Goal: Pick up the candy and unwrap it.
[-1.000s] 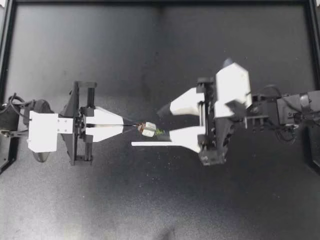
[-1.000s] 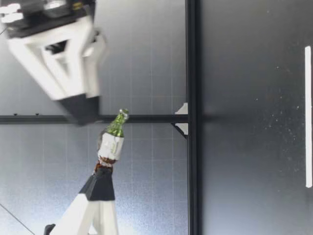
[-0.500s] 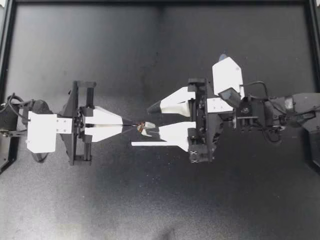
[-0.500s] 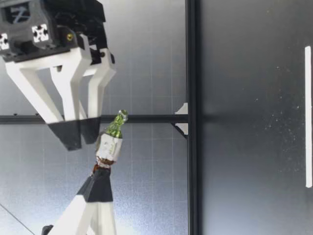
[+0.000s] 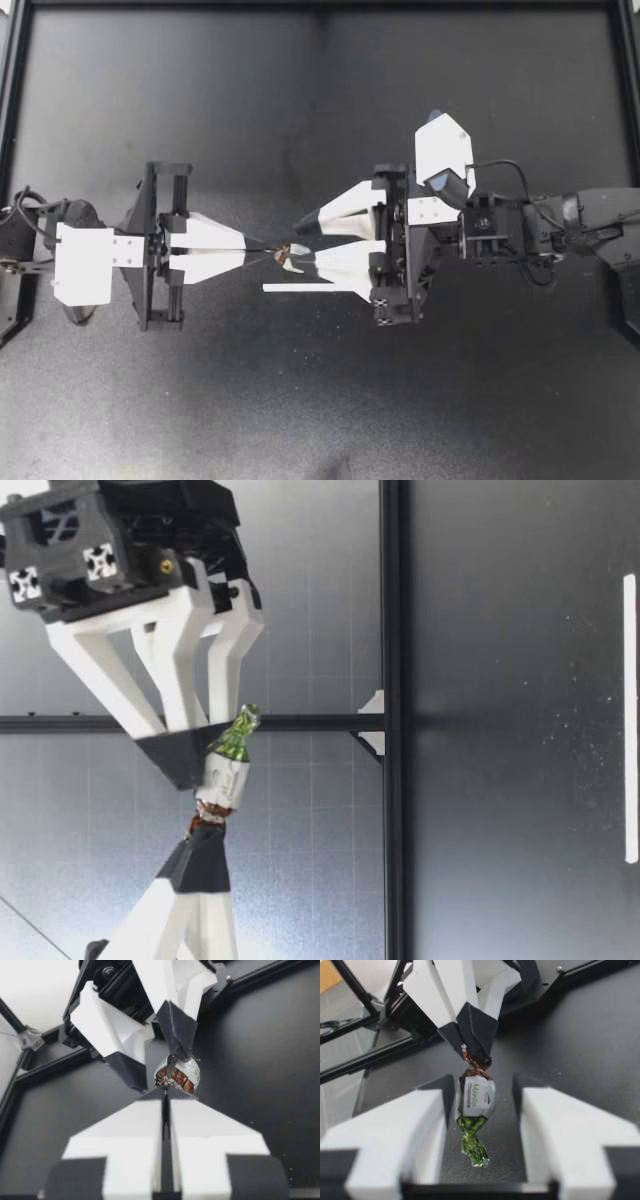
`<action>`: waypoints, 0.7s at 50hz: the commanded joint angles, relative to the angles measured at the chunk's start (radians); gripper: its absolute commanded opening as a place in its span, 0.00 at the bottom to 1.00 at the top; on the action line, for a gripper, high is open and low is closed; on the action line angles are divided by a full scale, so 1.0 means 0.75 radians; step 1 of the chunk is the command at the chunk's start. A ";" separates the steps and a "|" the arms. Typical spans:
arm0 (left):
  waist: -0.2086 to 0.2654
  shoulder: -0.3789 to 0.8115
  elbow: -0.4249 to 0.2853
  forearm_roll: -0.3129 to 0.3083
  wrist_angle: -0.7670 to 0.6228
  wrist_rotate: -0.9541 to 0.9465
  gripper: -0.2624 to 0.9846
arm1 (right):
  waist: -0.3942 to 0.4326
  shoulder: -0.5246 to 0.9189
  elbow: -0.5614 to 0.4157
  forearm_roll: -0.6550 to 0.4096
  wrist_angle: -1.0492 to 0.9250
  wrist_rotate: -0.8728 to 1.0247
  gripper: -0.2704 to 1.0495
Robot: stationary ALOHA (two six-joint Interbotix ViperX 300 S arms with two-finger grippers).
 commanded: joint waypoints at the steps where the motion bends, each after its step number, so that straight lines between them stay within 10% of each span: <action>1: 0.002 -0.025 -0.025 0.002 -0.008 0.002 0.09 | -0.006 -0.014 -0.031 -0.002 -0.004 0.002 0.45; 17: 0.000 -0.025 -0.018 0.002 -0.029 0.002 0.09 | -0.018 -0.018 -0.033 -0.027 0.037 -0.016 0.10; 35: 0.002 -0.016 0.014 -0.018 -0.035 -0.035 0.12 | -0.029 -0.025 -0.065 -0.027 0.039 -0.129 0.06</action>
